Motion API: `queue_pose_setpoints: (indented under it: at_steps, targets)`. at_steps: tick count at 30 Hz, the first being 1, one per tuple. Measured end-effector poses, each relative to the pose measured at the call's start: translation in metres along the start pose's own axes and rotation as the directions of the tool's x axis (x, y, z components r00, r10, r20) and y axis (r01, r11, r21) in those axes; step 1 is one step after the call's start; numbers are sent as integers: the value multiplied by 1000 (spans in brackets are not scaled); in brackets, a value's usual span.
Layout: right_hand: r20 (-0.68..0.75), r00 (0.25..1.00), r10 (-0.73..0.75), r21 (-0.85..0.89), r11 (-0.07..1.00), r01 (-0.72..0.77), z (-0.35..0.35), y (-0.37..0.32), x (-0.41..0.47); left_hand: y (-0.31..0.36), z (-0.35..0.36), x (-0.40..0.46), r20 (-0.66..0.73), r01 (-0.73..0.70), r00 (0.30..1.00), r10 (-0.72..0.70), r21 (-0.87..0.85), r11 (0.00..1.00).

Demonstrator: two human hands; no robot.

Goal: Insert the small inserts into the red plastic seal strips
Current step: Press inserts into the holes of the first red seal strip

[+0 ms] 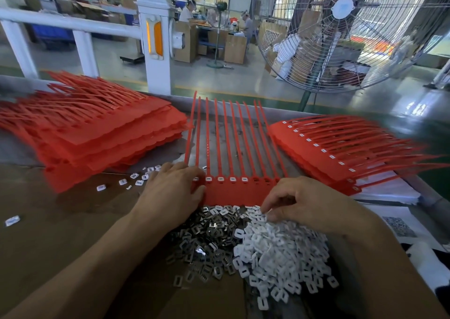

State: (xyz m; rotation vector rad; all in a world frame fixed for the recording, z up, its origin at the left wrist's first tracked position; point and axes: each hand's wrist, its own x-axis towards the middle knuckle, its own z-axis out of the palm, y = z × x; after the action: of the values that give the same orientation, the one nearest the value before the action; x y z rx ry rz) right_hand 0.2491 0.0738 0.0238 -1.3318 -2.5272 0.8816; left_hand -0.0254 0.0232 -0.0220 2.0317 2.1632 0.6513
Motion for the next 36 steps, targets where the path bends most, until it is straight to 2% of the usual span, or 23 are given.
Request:
queue_pose_setpoints:
  at_steps: [4,7,13,17,22,28,36]
  targets:
    - [14,999,-38,-21,999,38,3,-2,2,0,-1,0,3,-4,1000,4,3,1000]
    - [-6,999,-53,74,996,53,3,-2,2,0,-1,0,3,-6,1000,6,1,1000]
    - [-235,972,7,386,918,87,15,0,13,0,-1,0,3,-7,1000,7,6,1000]
    - [-315,946,78,462,883,81,23,2,19,0,0,1,1,-8,1000,8,5,1000]
    - [-369,925,90,416,906,78,28,5,23,0,-1,0,14,-4,1000,4,3,1000]
    - [-476,876,77,210,977,28,36,12,34,1,-2,0,22,3,1000,-3,1,1000]
    - [-520,853,57,50,998,-36,37,6,44,1,0,0,18,4,1000,-4,1,1000]
